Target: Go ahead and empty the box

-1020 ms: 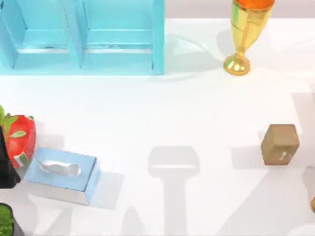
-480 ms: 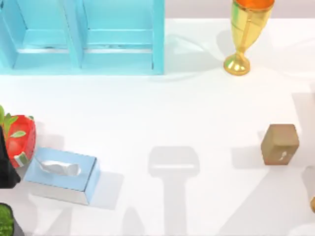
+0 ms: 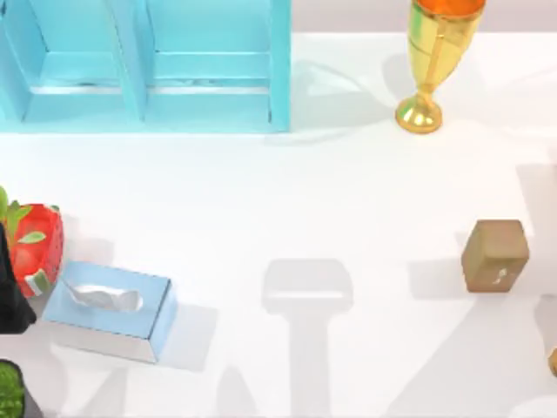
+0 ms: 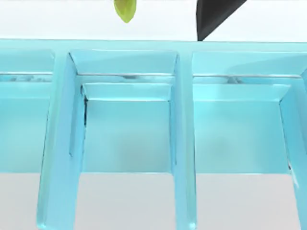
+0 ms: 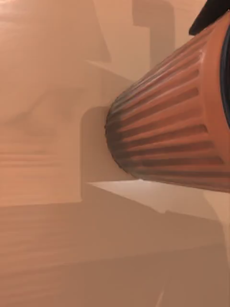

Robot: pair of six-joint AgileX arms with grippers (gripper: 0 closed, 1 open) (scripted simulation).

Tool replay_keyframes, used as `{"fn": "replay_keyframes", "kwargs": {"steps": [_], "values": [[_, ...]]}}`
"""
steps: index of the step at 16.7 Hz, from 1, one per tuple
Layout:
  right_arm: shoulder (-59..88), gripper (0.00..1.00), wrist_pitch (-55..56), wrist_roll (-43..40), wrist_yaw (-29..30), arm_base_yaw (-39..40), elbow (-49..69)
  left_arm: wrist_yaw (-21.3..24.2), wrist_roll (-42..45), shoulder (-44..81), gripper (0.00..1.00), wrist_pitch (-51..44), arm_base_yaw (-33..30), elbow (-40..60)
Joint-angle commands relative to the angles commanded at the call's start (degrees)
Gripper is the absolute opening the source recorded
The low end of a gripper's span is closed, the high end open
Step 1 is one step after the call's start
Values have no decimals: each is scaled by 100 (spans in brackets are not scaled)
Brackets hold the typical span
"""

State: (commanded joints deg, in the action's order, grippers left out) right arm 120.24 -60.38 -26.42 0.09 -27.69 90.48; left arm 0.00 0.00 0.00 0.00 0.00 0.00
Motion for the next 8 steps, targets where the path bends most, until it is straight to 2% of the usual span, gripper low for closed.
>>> {"fn": "replay_keyframes", "kwargs": {"steps": [4,8], "values": [[-21,0,-203,4,13,25,148,0,0,0,100,0,0,0],[-66,0,-976,23,69,67,820,0,0,0,100,0,0,0]]}}
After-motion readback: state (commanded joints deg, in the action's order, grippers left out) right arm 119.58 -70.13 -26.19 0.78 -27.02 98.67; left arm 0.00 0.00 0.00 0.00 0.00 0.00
